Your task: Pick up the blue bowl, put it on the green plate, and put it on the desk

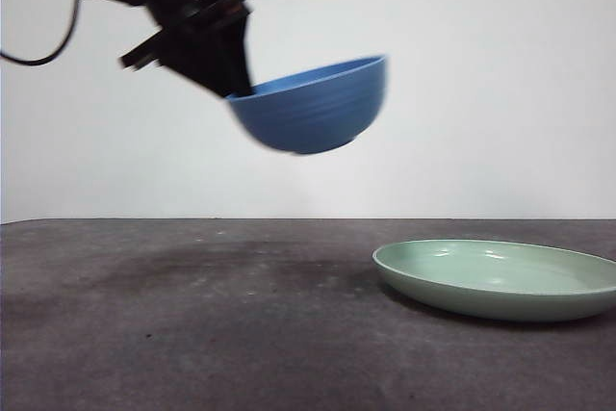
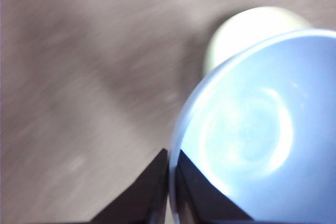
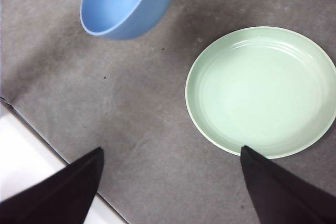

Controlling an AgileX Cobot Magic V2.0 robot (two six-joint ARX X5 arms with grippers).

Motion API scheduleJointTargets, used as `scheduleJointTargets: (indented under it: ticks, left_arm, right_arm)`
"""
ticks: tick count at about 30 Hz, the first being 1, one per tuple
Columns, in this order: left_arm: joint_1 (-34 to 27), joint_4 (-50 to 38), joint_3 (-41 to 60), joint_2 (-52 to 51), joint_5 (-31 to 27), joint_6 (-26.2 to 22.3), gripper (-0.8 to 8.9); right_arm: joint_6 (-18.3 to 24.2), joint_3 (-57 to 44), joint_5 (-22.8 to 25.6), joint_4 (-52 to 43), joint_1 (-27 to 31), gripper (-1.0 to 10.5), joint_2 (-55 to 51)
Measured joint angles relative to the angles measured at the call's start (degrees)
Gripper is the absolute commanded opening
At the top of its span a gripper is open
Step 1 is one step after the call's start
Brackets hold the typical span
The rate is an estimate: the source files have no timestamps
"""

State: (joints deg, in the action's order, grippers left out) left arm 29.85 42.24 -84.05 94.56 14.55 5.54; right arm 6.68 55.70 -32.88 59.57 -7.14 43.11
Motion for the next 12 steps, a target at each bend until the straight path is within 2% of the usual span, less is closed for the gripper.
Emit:
scheduleJointTargets:
  ticks: [5,12]
  left_arm:
    - [4.07,-2.38,-3.63,2.01,0.28,1.62,0.14]
    - [7.08,-2.49,-10.51,10.49,0.22,2.58,0.14]
  right_arm:
    - [-0.72,-0.02,0.0,0.0,0.0,4.2,-0.02]
    - [-1.16,-0.02,0.02,0.02,0.0,4.2,-1.18]
